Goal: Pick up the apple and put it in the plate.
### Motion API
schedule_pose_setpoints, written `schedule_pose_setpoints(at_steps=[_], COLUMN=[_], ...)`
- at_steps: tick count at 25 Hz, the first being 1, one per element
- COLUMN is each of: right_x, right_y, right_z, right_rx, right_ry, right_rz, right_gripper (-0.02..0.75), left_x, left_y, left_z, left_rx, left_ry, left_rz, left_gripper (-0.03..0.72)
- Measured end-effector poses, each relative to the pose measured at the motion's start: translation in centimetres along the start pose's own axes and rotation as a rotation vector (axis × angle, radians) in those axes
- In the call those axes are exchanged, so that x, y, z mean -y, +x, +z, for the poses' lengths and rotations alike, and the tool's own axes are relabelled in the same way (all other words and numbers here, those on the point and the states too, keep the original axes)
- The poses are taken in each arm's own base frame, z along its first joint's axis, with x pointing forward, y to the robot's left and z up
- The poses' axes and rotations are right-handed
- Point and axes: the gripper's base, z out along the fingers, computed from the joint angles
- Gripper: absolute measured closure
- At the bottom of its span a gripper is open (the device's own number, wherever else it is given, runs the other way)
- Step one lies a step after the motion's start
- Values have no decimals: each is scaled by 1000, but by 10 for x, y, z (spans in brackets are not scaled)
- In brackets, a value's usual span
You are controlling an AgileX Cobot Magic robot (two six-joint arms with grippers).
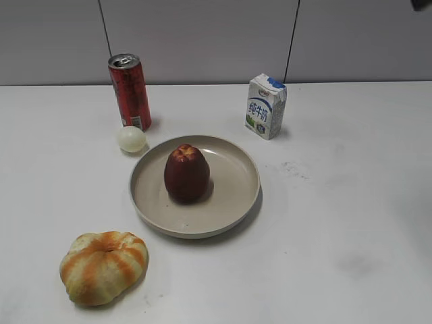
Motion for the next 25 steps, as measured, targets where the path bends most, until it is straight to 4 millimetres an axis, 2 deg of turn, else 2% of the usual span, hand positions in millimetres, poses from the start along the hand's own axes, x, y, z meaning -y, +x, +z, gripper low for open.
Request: schedule_pose_setpoints(at_steps=[8, 13, 16, 21, 25], right_x=[1, 1, 1, 1, 1], right_y=[133, 207, 248, 291, 299], right_z=[-18, -35, -43, -36, -38], right_rx=[-100, -14, 97, 268, 397], right_ry=[15, 11, 6, -1, -6], right_rz=[78, 95, 96, 89, 74], right_gripper=[137, 145, 145, 145, 145], left_x=[0, 0, 0, 0, 0], left_y=[0, 0, 0, 0, 0], left_z=[0, 0, 0, 0, 0], left_rx=[0, 0, 0, 0, 0], left_ry=[0, 0, 0, 0, 0], left_rz=[0, 0, 0, 0, 0], left_gripper=[167, 167, 167, 167, 167])
